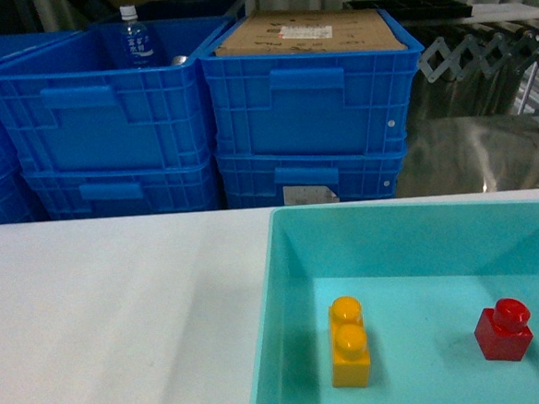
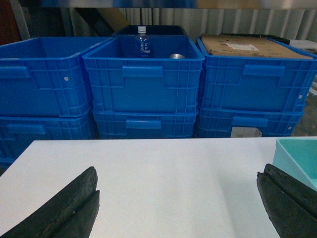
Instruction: Pick red block from blue box to shelf
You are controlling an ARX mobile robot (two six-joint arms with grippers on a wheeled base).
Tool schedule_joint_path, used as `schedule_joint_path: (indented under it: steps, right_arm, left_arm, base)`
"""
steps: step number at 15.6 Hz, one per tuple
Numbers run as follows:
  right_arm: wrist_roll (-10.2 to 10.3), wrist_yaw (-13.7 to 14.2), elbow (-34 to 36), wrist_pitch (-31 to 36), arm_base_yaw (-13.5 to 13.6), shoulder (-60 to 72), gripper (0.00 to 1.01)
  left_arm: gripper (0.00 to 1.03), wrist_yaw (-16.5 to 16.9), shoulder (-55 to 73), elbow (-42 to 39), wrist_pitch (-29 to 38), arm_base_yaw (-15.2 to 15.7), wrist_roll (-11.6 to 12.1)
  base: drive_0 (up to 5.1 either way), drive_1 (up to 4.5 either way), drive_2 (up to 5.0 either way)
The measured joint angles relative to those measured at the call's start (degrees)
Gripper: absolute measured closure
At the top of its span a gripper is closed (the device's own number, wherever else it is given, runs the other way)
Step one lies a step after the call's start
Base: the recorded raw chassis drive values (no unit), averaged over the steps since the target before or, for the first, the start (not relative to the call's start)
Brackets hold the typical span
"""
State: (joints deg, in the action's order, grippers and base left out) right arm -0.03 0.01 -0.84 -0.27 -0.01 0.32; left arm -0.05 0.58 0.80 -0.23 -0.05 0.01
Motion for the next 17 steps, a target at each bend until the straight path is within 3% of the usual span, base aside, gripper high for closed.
schedule_joint_path:
  steps: [10, 11, 13, 17]
  right_arm:
    - [0.0, 0.0, 0.0, 0.0, 0.0, 0.0, 0.03]
    - [1.05, -1.6, -0.04, 0.5, -0.59, 1.07, 0.03]
    - [2.73, -0.85, -0.81, 9.31, 3.13, 12.79, 0.03]
    - [6.91, -0.5, -11.06, 25.03, 7.26, 44.54, 0.03]
  left_arm:
    - [0.05, -0.02, 0.0, 0.0, 0.02, 0.0, 0.0]
    - [0.05, -0.02, 0.0, 0.0, 0.0, 0.0, 0.02]
    - [0.05, 0.02, 0.0, 0.0, 0.02, 0.0, 0.0]
    - [0.05, 0.0, 0.0, 0.0, 0.0, 0.0, 0.02]
  base:
    - [0.0, 0.0, 0.0]
    - [0.0, 0.0, 0.0]
    - [0.0, 0.0, 0.0]
    - [0.0, 0.0, 0.0]
